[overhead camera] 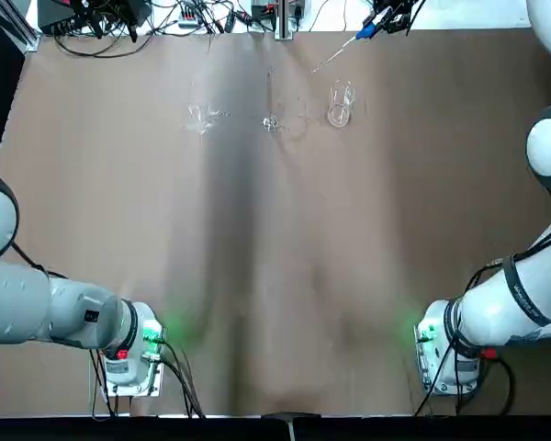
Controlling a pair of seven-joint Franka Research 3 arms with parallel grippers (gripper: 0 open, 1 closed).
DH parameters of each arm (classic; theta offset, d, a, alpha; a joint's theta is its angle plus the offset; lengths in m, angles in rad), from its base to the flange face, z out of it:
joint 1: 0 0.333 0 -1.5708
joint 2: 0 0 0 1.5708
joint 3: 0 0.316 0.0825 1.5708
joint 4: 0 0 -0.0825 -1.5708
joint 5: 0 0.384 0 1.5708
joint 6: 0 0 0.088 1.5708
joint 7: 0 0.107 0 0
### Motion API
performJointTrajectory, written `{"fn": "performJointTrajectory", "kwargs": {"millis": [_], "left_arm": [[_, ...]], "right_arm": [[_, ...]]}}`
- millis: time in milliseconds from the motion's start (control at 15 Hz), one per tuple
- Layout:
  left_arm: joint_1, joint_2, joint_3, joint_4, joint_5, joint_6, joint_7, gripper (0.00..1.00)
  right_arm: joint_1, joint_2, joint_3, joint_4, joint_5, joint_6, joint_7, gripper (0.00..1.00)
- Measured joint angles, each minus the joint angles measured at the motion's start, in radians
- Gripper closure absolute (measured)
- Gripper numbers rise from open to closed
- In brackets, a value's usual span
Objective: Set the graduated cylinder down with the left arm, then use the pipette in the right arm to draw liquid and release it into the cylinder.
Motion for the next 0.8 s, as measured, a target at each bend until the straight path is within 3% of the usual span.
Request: {"fn": "performJointTrajectory", "kwargs": {"millis": [800], "left_arm": [[0.003,0.027,0.001,0.001,0.0,0.001,0.0,0.0]], "right_arm": [[0.051,-0.003,0.002,0.014,0.066,0.003,0.039,0.74]]}}
